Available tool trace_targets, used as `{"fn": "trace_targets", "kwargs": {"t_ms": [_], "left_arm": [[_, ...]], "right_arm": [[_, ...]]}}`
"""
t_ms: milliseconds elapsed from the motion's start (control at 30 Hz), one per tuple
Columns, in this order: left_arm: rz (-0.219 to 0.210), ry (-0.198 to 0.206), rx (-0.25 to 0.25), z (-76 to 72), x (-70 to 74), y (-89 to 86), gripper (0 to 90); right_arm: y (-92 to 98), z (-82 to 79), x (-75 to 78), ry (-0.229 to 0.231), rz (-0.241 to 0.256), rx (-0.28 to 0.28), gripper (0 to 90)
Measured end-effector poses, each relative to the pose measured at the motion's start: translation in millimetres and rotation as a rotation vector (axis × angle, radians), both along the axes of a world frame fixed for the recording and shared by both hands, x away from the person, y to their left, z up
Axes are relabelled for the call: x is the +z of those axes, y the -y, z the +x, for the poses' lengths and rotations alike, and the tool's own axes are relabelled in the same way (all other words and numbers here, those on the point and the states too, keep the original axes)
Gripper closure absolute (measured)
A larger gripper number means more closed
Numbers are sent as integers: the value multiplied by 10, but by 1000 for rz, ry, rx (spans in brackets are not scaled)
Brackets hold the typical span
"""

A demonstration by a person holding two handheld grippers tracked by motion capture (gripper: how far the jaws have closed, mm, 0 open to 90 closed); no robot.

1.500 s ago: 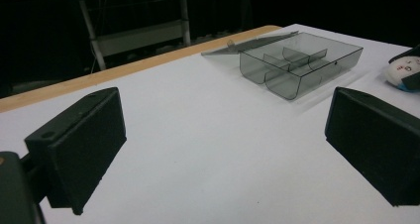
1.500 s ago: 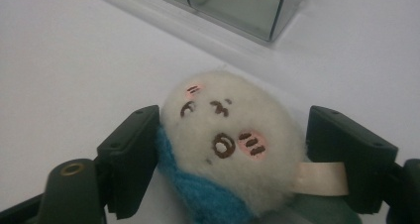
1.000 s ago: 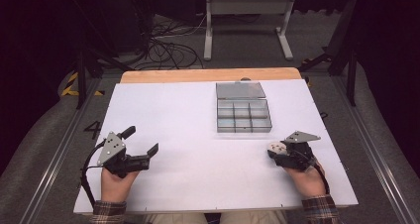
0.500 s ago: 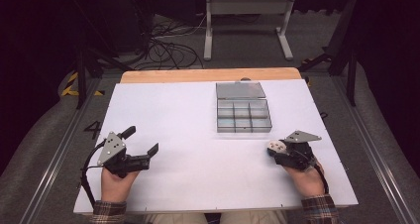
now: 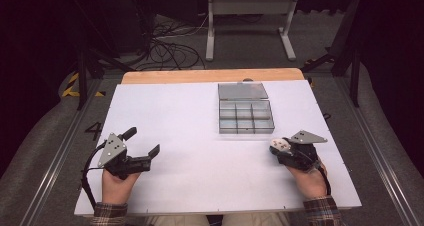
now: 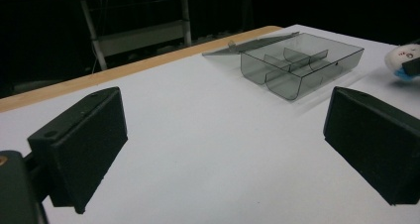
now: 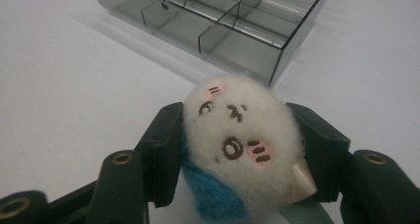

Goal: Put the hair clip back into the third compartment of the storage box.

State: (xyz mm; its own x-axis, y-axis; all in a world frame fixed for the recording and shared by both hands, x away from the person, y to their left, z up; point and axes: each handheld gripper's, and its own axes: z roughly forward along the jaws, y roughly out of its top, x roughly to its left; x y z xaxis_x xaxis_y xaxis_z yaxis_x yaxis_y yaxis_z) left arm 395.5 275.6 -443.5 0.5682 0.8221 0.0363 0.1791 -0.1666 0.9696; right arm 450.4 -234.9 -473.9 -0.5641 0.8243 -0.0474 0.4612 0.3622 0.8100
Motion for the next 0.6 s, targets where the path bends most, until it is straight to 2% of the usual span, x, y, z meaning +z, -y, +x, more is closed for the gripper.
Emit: {"fn": "trace_targets", "kwargs": {"t_ms": [233,600], "left_arm": [[-1,1,1,-2,2,-7,37],[0,-2,5,-6,1,-14,37]], "right_arm": [[-34,-5,81,42,19,-7,436],[-98,24,210,83,36,-4,436]]}}
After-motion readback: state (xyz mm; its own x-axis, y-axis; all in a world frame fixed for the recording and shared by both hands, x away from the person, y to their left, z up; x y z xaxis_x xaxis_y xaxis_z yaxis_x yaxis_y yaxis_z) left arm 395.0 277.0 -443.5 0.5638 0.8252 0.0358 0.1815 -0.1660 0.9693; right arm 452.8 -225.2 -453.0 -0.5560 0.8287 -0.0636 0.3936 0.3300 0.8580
